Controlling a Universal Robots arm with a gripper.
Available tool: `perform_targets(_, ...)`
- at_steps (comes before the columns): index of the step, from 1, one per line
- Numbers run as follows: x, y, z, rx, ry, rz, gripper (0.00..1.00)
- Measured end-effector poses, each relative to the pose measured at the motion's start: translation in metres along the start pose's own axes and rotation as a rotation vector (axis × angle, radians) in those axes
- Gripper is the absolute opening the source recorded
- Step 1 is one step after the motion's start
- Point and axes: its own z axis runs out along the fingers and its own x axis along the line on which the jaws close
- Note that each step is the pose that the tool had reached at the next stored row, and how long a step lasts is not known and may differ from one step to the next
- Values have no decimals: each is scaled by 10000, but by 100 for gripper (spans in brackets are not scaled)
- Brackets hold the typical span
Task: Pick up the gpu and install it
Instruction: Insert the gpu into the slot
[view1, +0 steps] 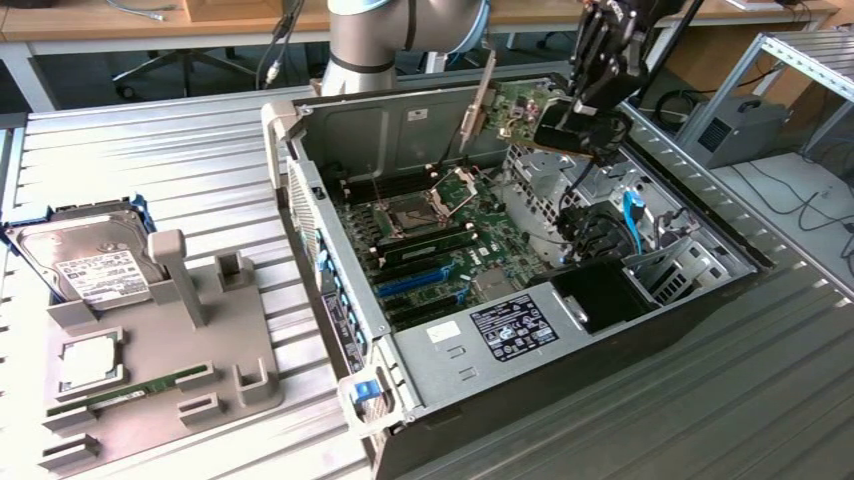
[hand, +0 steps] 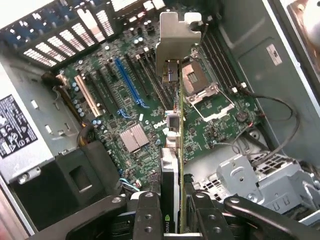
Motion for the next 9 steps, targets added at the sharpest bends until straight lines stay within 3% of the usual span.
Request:
perform_targets(5,0,0,1,-21,35,-871,27)
perform_targets(9,0,0,2,-46,75,-1898,27)
